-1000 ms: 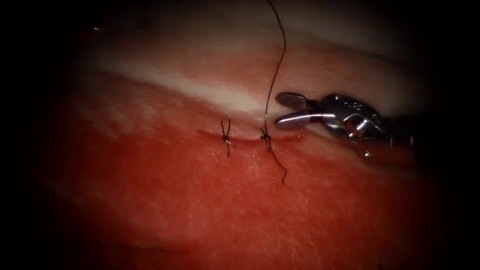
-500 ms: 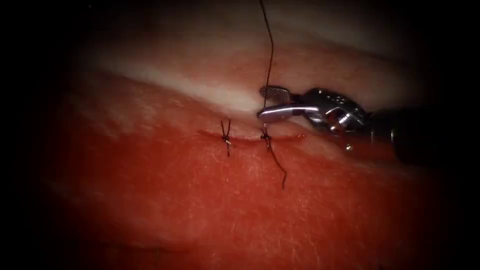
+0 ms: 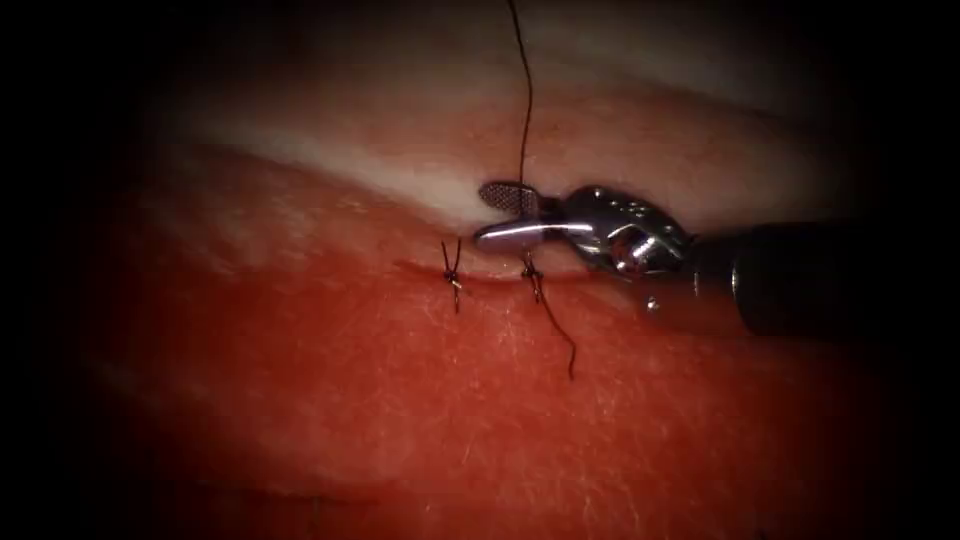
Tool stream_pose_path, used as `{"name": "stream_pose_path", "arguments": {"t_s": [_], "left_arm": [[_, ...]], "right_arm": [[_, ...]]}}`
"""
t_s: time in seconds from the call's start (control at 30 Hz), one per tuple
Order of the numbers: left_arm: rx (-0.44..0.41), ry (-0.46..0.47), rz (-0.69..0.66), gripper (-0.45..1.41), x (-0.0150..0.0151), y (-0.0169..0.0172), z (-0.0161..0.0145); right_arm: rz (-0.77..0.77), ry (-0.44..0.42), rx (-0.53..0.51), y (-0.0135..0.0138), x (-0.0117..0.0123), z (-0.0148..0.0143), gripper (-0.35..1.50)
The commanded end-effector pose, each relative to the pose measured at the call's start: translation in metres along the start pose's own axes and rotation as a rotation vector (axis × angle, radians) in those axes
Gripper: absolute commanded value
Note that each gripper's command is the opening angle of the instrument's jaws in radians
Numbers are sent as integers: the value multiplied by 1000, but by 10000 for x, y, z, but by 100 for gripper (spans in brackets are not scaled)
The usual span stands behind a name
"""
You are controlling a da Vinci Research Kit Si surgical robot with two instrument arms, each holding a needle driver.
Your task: Wound Closure
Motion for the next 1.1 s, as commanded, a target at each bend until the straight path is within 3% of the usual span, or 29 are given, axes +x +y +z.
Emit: {"name": "stream_pose_path", "arguments": {"t_s": [0.03, 0.63, 1.0, 1.1], "left_arm": [[-3, 3, 3, -45, 0, -6, 5], [-47, 37, -4, -45, 17, 9, 12], [-53, 40, -4, -45, 20, 14, 13], [-54, 41, -4, -45, 20, 14, 12]], "right_arm": [[-2, 1, 2, 3, -2, 10, 133], [-10, -1, -3, 2, -10, 23, 143], [-5, 2, -5, 2, -9, 29, 135], [-17, 1, -4, 2, -9, 28, 115]]}}
